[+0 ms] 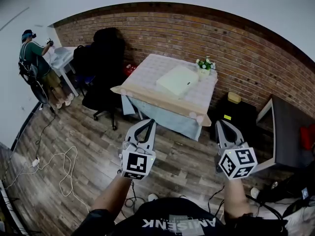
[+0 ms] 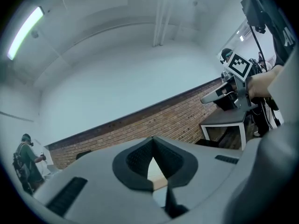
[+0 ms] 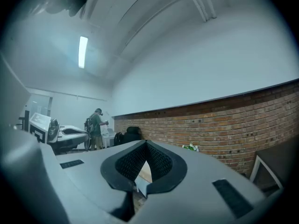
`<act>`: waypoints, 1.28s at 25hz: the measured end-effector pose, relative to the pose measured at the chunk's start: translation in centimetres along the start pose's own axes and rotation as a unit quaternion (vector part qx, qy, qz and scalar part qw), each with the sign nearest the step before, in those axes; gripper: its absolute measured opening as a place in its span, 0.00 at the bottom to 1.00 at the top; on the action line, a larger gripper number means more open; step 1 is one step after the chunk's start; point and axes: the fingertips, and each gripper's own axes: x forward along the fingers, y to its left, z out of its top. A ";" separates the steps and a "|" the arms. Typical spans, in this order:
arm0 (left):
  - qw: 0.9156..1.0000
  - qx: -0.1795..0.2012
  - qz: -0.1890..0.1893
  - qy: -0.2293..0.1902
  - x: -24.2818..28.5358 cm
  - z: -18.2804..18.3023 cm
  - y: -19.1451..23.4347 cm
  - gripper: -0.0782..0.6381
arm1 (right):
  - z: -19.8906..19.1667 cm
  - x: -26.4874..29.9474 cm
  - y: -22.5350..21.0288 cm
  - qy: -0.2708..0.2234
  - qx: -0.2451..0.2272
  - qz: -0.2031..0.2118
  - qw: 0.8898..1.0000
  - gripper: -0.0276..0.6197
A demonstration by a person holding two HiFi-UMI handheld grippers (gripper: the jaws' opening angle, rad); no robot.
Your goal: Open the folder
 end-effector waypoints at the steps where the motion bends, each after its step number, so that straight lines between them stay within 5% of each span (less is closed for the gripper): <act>1: 1.000 -0.005 -0.002 -0.001 -0.1 0.0 0.1 0.13 | 0.0 0.0 0.0 0.000 0.001 -0.002 1.000 0.10; 32: 0.998 -0.028 -0.056 -0.016 0.0 -7.0 5.5 0.13 | -0.9 4.8 5.6 0.013 -0.016 -0.060 0.998 0.11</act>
